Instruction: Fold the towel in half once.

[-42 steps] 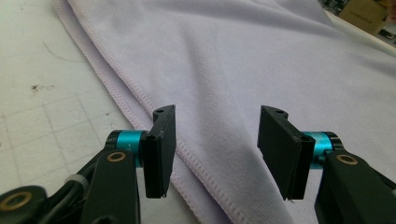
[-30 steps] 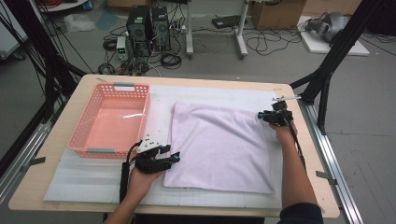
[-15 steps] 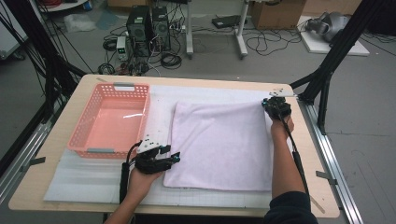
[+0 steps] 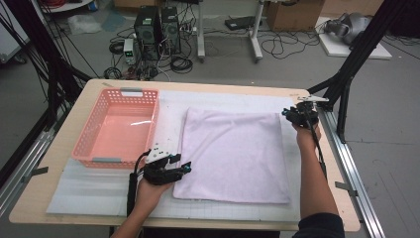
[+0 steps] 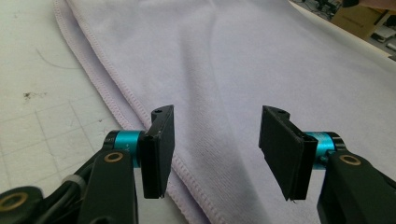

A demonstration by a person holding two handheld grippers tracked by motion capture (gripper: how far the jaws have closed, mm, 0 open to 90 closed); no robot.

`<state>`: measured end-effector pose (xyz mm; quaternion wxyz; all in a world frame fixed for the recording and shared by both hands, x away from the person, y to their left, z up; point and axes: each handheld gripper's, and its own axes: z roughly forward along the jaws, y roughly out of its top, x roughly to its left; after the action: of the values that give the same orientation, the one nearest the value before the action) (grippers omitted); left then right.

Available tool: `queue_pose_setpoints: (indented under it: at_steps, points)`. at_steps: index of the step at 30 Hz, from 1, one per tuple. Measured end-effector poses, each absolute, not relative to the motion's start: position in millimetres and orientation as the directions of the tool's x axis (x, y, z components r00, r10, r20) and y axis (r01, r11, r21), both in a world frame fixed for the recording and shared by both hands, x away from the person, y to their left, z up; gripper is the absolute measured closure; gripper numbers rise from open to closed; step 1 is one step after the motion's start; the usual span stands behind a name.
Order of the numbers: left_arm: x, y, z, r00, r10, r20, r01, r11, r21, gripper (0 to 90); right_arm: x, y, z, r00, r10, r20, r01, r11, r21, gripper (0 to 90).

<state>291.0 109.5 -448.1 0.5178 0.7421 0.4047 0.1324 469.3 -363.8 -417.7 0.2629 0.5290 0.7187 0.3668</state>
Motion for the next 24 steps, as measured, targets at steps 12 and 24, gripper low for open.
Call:
queue_pose_setpoints:
  at_steps: [12, 24]
  points:
    - [296.1, 108.6, -442.4, 0.636, 0.740, -0.220, 0.448, -0.122, 0.886, 45.2, 469.4, -340.7, -441.4, -0.219, 0.964, -0.150, 0.600, 0.254, 0.759, 60.7]
    - [355.6, 93.7, -414.3, 0.604, 0.774, -0.189, 0.385, -0.076, 0.920, 44.0, 402.1, -361.6, -413.7, -0.355, 0.934, -0.026, 0.512, 0.217, 0.831, 53.1]
